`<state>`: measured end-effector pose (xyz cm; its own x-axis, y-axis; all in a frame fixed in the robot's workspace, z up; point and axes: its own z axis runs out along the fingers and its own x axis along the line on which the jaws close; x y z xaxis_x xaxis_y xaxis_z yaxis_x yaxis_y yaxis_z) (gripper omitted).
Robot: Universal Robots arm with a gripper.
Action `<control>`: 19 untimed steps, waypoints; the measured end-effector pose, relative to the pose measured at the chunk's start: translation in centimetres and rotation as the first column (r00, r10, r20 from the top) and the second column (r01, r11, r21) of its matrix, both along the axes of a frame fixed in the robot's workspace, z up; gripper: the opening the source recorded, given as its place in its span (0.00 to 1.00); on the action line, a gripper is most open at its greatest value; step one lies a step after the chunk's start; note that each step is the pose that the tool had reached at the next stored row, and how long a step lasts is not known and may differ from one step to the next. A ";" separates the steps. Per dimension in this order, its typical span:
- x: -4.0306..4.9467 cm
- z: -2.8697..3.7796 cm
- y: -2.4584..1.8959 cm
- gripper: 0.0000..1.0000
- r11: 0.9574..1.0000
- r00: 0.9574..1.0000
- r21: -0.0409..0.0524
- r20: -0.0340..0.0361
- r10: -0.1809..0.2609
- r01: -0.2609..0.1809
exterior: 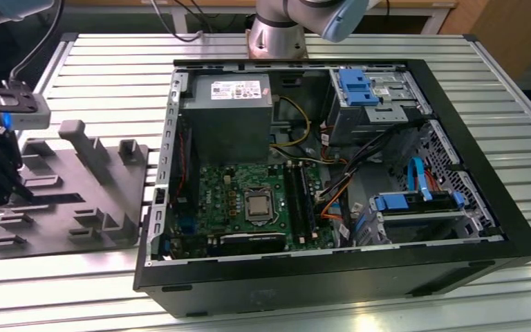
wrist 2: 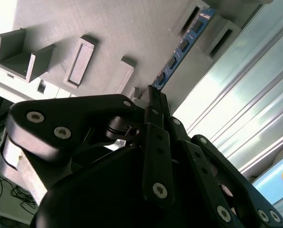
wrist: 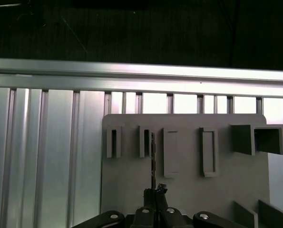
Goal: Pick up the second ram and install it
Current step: 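Pick up the second ram and move it above second insertion slot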
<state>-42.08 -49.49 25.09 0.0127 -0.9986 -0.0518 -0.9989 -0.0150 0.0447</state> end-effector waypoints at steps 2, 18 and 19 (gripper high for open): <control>0.00 0.29 0.00 0.12 1.000 1.000 0.000 0.000 0.000 0.000; 0.00 2.61 0.00 0.12 1.000 1.000 0.007 0.002 0.000 0.000; 0.00 2.75 0.00 0.12 1.000 1.000 0.008 0.003 0.000 0.000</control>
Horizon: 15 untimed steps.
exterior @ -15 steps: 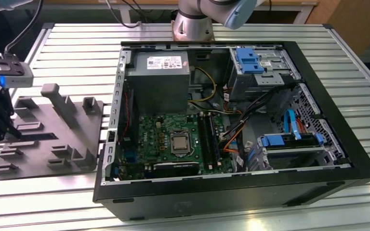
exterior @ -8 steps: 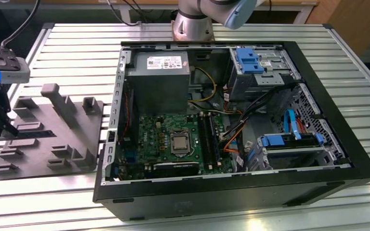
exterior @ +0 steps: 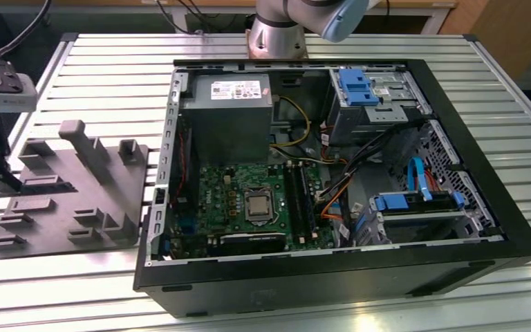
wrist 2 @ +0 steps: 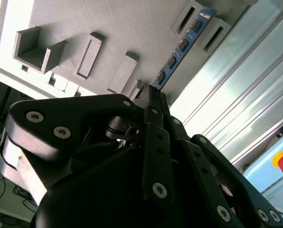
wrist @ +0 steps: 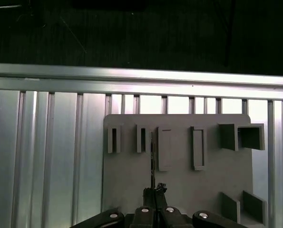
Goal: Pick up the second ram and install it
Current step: 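Pick up the second ram and move it above second insertion slot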
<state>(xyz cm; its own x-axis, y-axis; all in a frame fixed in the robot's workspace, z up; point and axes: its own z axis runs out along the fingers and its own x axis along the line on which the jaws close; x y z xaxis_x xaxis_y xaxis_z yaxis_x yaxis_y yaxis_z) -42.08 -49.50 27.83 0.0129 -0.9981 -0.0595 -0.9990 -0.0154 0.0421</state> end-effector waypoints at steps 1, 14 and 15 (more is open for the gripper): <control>0.00 0.13 0.00 0.12 1.000 1.000 0.001 0.000 0.000 0.000; 0.00 1.64 0.00 0.12 1.000 1.000 0.011 0.003 0.000 0.000; 0.00 1.75 0.00 0.12 1.000 1.000 0.012 0.004 0.000 0.000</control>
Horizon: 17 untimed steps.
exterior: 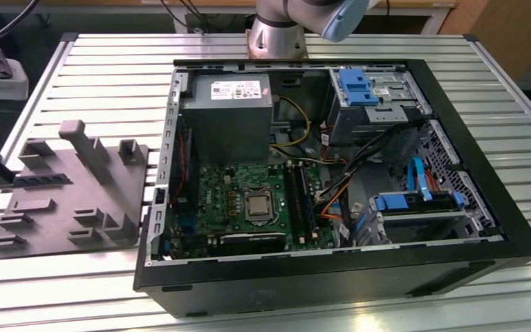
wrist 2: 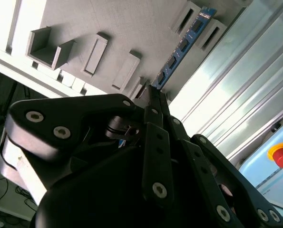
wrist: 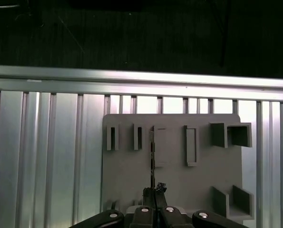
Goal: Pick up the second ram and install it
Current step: 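Pick up the second ram and move it above second insertion slot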
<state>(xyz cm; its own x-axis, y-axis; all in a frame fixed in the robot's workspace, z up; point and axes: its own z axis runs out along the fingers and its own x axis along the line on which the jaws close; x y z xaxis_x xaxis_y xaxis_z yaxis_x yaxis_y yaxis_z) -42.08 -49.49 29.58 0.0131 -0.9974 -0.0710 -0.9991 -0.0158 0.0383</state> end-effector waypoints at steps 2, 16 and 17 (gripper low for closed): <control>0.00 0.21 0.00 0.12 1.000 1.000 0.000 0.000 0.000 0.000; 0.00 1.73 0.00 0.12 1.000 1.000 0.005 0.003 0.000 0.000; 0.00 1.85 0.00 0.12 1.000 1.000 0.006 0.004 0.000 0.000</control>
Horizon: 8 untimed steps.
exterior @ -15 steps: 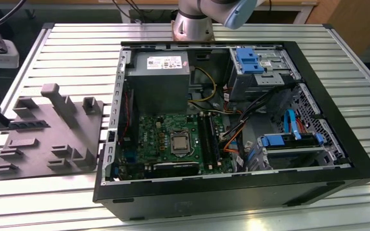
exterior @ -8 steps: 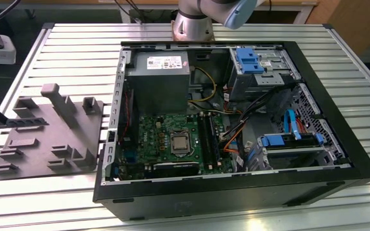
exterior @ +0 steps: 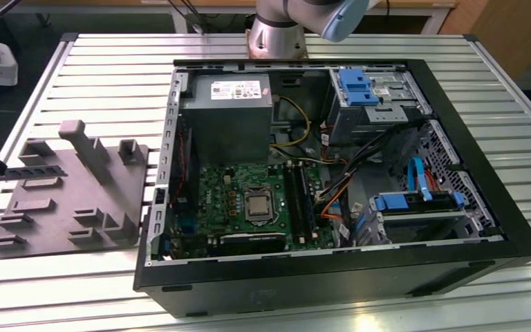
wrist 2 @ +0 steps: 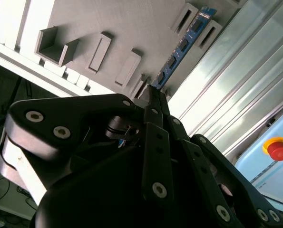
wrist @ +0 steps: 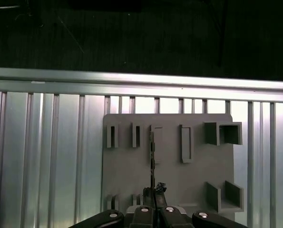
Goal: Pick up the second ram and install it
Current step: 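Pick up the second ram and move it above second insertion slot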
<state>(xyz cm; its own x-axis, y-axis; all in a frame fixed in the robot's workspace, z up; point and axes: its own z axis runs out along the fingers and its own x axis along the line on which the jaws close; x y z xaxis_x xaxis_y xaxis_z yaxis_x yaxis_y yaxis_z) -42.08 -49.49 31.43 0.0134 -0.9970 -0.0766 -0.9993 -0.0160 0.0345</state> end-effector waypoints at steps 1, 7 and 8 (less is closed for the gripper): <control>0.00 0.13 0.00 0.12 1.000 1.000 0.000 0.000 0.000 0.000; 0.00 0.71 0.00 0.12 1.000 1.000 0.003 0.001 0.000 0.000; 0.00 0.80 0.00 0.12 1.000 1.000 0.003 0.001 0.000 0.000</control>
<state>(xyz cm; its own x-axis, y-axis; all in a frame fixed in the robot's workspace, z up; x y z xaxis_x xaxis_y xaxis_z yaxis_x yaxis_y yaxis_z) -42.08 -49.49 32.23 0.0134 -0.9967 -0.0796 -0.9993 -0.0161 0.0332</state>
